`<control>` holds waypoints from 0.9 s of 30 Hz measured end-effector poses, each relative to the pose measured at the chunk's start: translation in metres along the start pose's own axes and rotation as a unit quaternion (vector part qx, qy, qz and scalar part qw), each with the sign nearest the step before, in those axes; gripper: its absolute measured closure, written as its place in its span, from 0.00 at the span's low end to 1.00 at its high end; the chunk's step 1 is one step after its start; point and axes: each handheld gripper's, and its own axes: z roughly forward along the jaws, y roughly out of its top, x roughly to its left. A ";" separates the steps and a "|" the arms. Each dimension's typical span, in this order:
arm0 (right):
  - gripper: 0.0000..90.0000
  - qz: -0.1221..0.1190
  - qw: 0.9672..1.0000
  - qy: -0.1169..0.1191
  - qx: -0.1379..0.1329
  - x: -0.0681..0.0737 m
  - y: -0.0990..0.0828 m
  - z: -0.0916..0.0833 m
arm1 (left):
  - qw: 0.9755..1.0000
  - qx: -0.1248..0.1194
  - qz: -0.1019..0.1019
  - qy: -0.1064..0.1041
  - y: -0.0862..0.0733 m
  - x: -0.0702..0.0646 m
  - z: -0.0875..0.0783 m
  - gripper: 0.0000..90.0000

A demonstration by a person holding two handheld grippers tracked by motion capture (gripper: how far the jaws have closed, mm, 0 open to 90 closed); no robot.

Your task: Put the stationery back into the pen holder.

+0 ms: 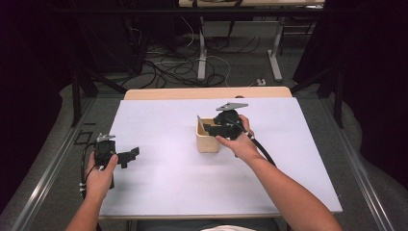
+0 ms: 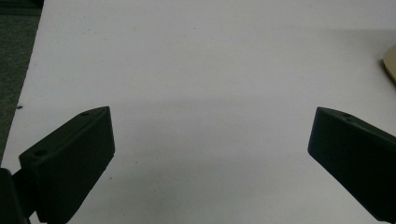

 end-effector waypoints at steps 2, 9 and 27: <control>0.43 -0.006 1.000 -0.005 -0.002 -0.003 0.000 -0.005 | 1.000 0.000 0.000 -0.001 0.000 0.000 0.000 0.01; 0.19 -0.004 0.999 -0.034 -0.010 -0.018 -0.006 -0.024 | 1.000 -0.002 0.000 0.000 0.000 0.000 0.000 0.01; 0.00 0.047 0.988 -0.147 -0.005 -0.081 -0.043 -0.083 | 1.000 -0.008 -0.003 0.001 0.001 -0.001 -0.001 0.01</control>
